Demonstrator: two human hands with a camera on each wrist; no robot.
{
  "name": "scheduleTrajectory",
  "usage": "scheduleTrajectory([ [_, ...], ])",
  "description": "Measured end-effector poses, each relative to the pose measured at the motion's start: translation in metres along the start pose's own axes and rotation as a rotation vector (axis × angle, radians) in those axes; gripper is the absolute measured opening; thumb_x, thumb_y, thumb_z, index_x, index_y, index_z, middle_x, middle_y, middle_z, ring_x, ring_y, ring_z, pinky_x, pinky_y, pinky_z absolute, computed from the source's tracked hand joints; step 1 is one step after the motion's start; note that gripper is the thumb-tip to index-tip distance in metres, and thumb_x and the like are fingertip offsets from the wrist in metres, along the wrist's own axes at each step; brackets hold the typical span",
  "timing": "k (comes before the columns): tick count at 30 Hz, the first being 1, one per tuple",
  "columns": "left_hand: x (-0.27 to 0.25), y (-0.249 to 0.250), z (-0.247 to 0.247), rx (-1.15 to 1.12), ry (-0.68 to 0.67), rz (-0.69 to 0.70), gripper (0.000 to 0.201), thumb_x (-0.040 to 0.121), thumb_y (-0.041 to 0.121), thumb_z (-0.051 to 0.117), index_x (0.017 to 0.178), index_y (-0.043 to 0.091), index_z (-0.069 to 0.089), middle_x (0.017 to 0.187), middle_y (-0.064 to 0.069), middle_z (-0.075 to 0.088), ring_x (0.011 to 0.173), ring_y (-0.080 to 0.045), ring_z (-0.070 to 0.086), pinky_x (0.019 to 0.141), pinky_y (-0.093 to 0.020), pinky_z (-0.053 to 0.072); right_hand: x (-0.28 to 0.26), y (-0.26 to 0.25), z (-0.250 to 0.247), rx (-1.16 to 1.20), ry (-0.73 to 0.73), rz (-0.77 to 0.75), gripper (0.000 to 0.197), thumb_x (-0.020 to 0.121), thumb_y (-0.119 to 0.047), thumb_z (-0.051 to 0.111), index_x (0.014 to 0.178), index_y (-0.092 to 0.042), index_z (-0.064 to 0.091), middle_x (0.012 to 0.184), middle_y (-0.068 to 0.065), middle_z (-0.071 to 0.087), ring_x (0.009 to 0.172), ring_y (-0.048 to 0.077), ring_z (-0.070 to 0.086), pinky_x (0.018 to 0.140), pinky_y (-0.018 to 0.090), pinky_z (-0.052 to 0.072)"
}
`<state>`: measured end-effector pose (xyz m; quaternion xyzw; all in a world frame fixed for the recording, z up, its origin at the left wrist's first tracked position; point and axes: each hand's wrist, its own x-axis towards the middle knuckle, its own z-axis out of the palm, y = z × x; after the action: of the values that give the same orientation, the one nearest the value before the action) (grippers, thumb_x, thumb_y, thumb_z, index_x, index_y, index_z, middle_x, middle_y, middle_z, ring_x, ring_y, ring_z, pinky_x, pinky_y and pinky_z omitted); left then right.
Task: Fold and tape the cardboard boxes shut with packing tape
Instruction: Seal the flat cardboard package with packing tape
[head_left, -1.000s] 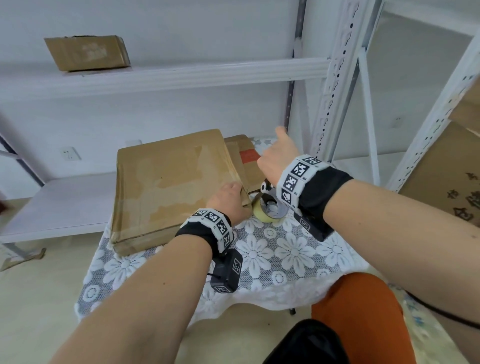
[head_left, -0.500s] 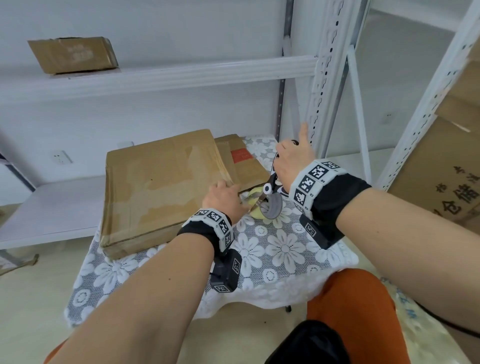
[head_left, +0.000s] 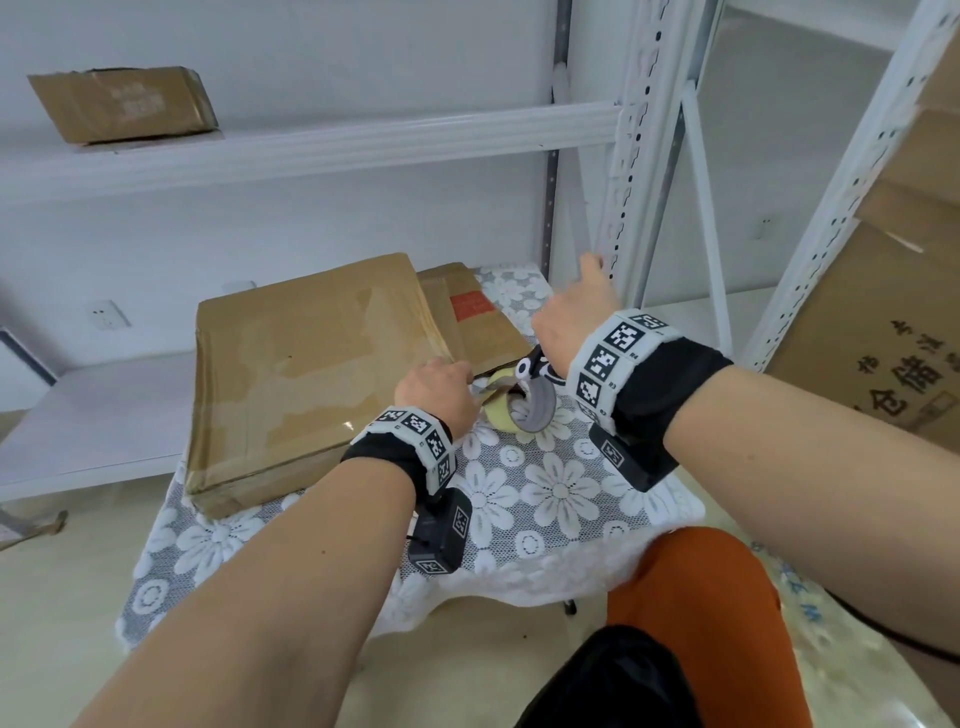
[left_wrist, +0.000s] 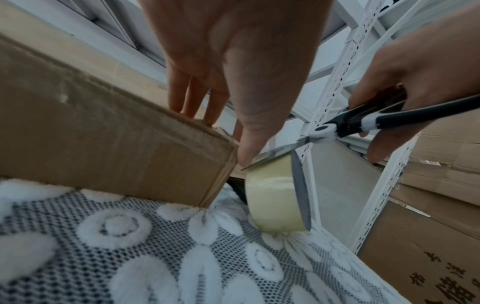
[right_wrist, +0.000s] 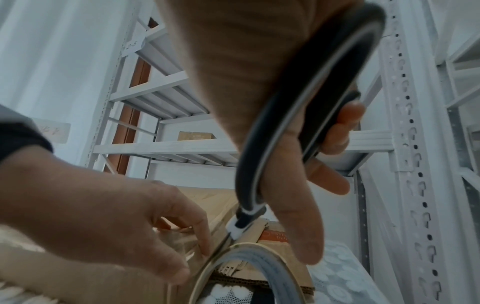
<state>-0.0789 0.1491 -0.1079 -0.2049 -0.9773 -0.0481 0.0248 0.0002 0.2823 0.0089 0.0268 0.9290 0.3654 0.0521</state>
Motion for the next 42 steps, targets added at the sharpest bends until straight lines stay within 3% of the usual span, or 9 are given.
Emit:
scheduleTrajectory([
  [11,0.001,-0.002,0.001,-0.016,-0.007,0.031,0.028,0.094,0.032,0.050,0.119,0.024,0.059,0.117,0.000,0.059,0.105,-0.021,0.058,0.081,-0.035,0.054,0.006,-0.006,-0.008,-0.127,-0.046,-0.045,0.030,0.094,-0.018,0.036,0.071,-0.022,0.055,0.066,-0.010,0.051,0.070,0.016,0.046,0.108,0.053,0.019],
  [17,-0.002,0.003,-0.002,0.030,-0.015,0.047,0.024,0.094,0.034,0.054,0.113,0.020,0.056,0.106,-0.001,0.058,0.095,-0.020,0.057,0.077,-0.034,0.056,0.007,-0.001,0.004,-0.092,-0.110,0.008,0.038,0.098,-0.041,0.033,0.117,-0.023,0.060,0.126,0.000,0.054,0.125,0.021,0.042,0.111,0.065,0.002],
  [20,-0.002,0.005,-0.003,0.045,-0.033,0.042,0.021,0.093,0.026,0.052,0.112,0.019,0.056,0.103,-0.003,0.058,0.092,-0.022,0.057,0.076,-0.034,0.055,0.015,0.002,0.013,-0.037,-0.153,0.056,0.040,0.096,-0.044,0.033,0.114,-0.024,0.062,0.112,-0.005,0.059,0.118,0.021,0.047,0.110,0.066,0.003],
  [26,-0.003,0.010,-0.006,0.063,-0.052,0.041,0.024,0.095,0.031,0.050,0.117,0.020,0.054,0.110,-0.007,0.057,0.100,-0.027,0.058,0.079,-0.037,0.054,0.011,0.028,0.030,0.021,-0.184,0.211,0.045,0.091,-0.048,0.041,0.118,-0.015,0.056,0.121,0.007,0.055,0.118,0.029,0.047,0.106,0.066,0.018],
  [31,-0.002,0.010,-0.005,0.054,-0.034,0.031,0.024,0.096,0.032,0.046,0.112,0.019,0.058,0.107,-0.007,0.058,0.098,-0.026,0.057,0.080,-0.037,0.053,0.010,0.022,0.057,0.362,-0.112,0.242,0.017,0.082,-0.034,0.050,0.080,-0.022,0.061,0.065,-0.007,0.054,0.061,0.014,0.048,0.085,0.042,0.035],
  [34,-0.003,0.010,-0.004,0.055,-0.039,0.022,0.023,0.095,0.033,0.048,0.111,0.020,0.060,0.109,-0.006,0.058,0.100,-0.026,0.056,0.082,-0.038,0.053,0.021,0.013,0.078,0.750,-0.194,0.228,0.040,0.080,-0.048,0.064,0.098,-0.013,0.065,0.070,-0.001,0.053,0.066,0.020,0.052,0.075,0.034,0.044],
  [37,-0.004,0.009,-0.004,0.057,-0.033,0.009,0.021,0.096,0.034,0.049,0.110,0.022,0.061,0.109,-0.005,0.057,0.100,-0.025,0.055,0.080,-0.037,0.053,0.026,0.012,0.085,1.136,-0.388,0.205,0.078,0.057,-0.072,0.071,0.103,-0.010,0.064,0.087,0.003,0.064,0.073,0.019,0.060,0.071,0.029,0.051],
  [40,-0.005,0.010,-0.005,0.064,-0.009,0.009,0.023,0.096,0.034,0.048,0.111,0.022,0.062,0.108,-0.005,0.057,0.100,-0.025,0.056,0.079,-0.036,0.053,0.026,0.004,0.094,1.448,-0.467,0.329,0.065,0.061,-0.069,0.072,0.086,-0.010,0.066,0.067,0.002,0.058,0.057,0.017,0.053,0.051,0.026,0.045],
  [42,-0.006,0.009,-0.005,0.063,-0.001,0.008,0.025,0.096,0.035,0.048,0.112,0.022,0.062,0.109,-0.005,0.057,0.100,-0.025,0.056,0.079,-0.037,0.053,0.029,-0.007,0.103,1.445,-0.332,0.435,0.068,0.063,-0.069,0.070,0.089,-0.006,0.064,0.076,0.008,0.065,0.067,0.024,0.062,0.067,0.034,0.055],
])
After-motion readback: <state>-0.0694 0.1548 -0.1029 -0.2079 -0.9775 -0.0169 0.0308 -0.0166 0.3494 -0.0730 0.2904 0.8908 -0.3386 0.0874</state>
